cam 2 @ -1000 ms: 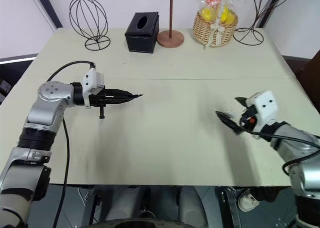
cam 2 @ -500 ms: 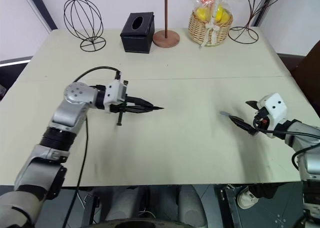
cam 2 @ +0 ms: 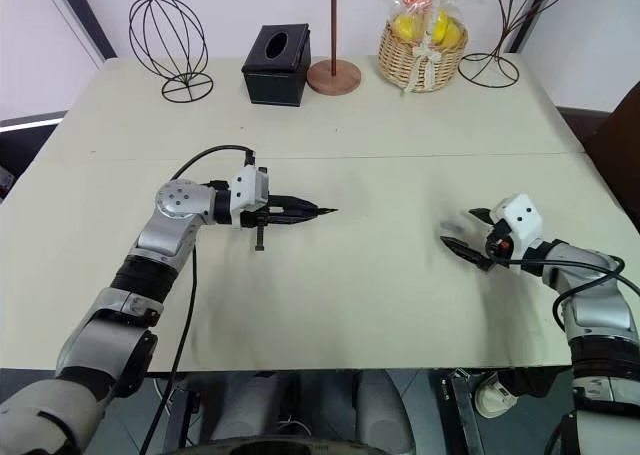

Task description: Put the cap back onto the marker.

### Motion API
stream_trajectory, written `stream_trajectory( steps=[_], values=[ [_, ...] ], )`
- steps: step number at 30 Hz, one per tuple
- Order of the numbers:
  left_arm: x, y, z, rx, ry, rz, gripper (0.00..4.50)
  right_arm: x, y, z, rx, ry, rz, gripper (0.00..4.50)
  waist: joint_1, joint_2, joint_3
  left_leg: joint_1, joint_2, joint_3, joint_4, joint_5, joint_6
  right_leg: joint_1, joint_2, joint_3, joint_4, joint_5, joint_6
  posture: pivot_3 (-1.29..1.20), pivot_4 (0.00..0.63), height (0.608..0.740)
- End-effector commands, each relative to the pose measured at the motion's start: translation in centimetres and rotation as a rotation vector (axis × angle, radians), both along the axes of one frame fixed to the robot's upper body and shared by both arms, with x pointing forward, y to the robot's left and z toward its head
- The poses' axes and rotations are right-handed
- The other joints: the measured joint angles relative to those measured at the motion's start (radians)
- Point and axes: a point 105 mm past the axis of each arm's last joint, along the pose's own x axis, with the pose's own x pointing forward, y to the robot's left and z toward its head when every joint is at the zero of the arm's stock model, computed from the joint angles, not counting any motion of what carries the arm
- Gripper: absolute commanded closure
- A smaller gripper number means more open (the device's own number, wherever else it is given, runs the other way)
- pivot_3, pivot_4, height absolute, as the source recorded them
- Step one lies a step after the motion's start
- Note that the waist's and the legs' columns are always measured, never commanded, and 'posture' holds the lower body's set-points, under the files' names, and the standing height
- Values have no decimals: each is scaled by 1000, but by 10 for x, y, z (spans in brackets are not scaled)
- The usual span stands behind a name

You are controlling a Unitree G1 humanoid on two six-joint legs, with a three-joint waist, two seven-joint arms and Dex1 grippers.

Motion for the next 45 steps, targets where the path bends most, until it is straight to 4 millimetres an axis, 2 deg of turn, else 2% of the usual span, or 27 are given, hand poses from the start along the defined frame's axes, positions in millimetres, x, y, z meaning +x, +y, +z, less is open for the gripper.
stream_trajectory(
  steps=[1, 12, 15, 22, 34, 38, 42, 45],
  values=[
    [7, 1, 14, -11, -55, 23, 4432, 6, -1, 7, 16, -28, 3, 0, 0, 0, 0, 0, 0, 0, 0, 0, 0, 0, 0, 0, 0, 0, 0, 0, 150, 740],
    [3, 10, 15, 13, -60, 36, 4432, 5, -8, -9, 59, 30, -11, 0, 0, 0, 0, 0, 0, 0, 0, 0, 0, 0, 0, 0, 0, 0, 0, 0, 150, 740],
    [2, 10, 15, 13, -59, 41, 4500, 4, -6, -11, 59, 37, 3, 841, 0, 0, 0, 0, 0, 0, 0, 0, 0, 0, 0, 0, 0, 0, 0, 0, 150, 740],
    [3, 12, 15, 8, -57, 62, 4500, 3, -3, -14, 54, 49, 22, 4347, 0, 0, 0, 0, 0, 0, 0, 0, 0, 0, 0, 0, 0, 0, 0, 0, 150, 740],
    [4, 16, 11, 11, -49, 87, 4500, 2, -3, -7, 11, 26, 30, 4437, 0, 0, 0, 0, 0, 0, 0, 0, 0, 0, 0, 0, 1, 0, 0, 0, 150, 740],
    [7, 22, 16, 19, -59, 97, 4500, 1, 14, 21, -106, -27, 127, 4437, 0, 0, 0, 0, 0, 0, 0, 0, 0, -1, 0, 0, 1, 0, 0, 0, 150, 740],
    [9, 23, 22, 21, -80, 96, 4500, 1, 48, 66, -96, -116, 235, 4437, -3, 0, 0, 0, 0, 0, 0, 0, 0, -2, 0, 1, 2, 0, 0, 0, 150, 740],
    [6, 18, 26, 15, -93, 71, 4500, -3, 72, 80, -105, -137, 314, 4437, 0, 0, 0, 0, 0, 0, 0, 0, -1, -2, 0, 1, 3, 0, 0, 0, 150, 740]
  ],
)
